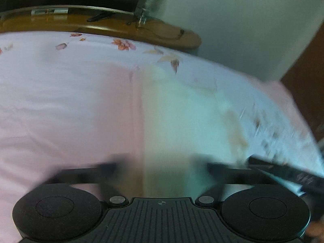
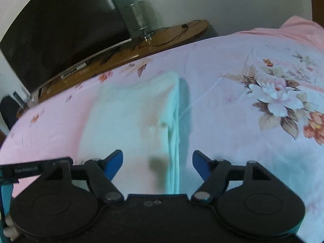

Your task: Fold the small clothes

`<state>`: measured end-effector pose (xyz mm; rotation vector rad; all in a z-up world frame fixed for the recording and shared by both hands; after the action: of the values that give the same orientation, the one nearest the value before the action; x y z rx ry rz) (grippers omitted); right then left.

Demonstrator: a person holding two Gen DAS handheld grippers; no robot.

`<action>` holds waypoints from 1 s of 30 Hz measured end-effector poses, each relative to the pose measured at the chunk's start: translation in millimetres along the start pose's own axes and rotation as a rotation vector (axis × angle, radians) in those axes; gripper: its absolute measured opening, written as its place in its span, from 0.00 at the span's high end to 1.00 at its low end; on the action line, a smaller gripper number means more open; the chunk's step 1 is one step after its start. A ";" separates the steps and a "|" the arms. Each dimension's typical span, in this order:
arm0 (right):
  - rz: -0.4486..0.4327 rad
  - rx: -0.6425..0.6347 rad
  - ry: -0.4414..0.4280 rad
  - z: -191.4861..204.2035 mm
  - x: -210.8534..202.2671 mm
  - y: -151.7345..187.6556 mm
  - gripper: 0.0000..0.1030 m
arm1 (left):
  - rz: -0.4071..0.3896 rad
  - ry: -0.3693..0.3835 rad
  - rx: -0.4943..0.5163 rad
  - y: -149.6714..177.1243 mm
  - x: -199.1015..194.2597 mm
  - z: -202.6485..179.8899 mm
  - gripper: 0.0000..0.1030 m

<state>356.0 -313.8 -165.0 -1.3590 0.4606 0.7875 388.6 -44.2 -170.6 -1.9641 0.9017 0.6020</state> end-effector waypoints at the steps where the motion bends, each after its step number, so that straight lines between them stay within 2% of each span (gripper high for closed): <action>1: 0.012 0.021 -0.024 -3.8 9.2 -4.4 0.26 | -0.029 0.031 -0.018 -3.8 2.3 0.5 0.00; 4: 0.030 0.055 -0.041 -13.8 30.7 -11.1 0.26 | 0.022 0.062 -0.054 -12.0 27.6 2.5 0.00; 7: 0.051 0.094 -0.085 -22.5 48.7 -11.7 0.26 | 0.081 0.110 -0.150 -12.8 51.2 15.1 0.00; 8: 0.059 0.109 -0.106 -25.6 54.1 -11.4 0.26 | 0.103 0.132 -0.183 -11.5 57.4 19.0 0.05; 9: 0.066 0.121 -0.126 -28.4 59.4 -11.1 0.27 | 0.126 0.151 -0.210 -9.2 64.8 22.9 0.24; 11: 0.064 0.139 -0.161 -31.5 66.7 -10.7 0.29 | 0.166 0.171 -0.233 -3.9 79.6 27.1 0.40; 12: 0.055 0.145 -0.173 -32.7 69.0 -11.3 0.31 | 0.152 0.184 -0.240 -2.7 80.7 28.5 0.40; 13: 0.052 0.143 -0.181 -32.7 70.8 -12.5 0.37 | 0.146 0.190 -0.243 -2.8 82.6 28.3 0.40; 17: 0.048 0.136 -0.209 -31.8 77.2 -16.1 0.44 | 0.136 0.204 -0.244 0.0 91.2 22.7 0.40; 19: 0.043 0.139 -0.216 -30.1 78.4 -17.3 0.52 | 0.130 0.190 -0.224 2.5 94.3 15.8 0.53; 22: 0.028 0.109 -0.208 -22.8 80.0 -17.2 0.65 | 0.112 0.176 -0.229 1.6 89.8 10.6 0.60; 24: 0.001 0.117 -0.198 -20.5 74.9 -19.1 0.69 | 0.089 0.178 -0.226 -3.5 78.4 10.6 0.68; 27: -0.048 0.057 -0.178 -7.1 61.7 -24.8 0.70 | 0.056 0.194 -0.189 -11.3 62.1 7.0 0.69; 30: -0.072 0.030 -0.203 10.8 51.9 -36.1 0.71 | 0.014 0.198 -0.196 -24.3 42.8 14.0 0.69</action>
<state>415.5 -292.0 -175.0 -1.2455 0.2614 0.8457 433.3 -38.8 -195.1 -2.2254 1.0100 0.5270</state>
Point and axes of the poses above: each gripper's, at about its wrist camera, not at the fingertips, and x roughly the way its jaws point, z to its left, y to its underside, the point moved 4 cm from there along x, roughly the way its jaws point, and after that the axes turned 13 degrees about -x, right-handed, at the moved point
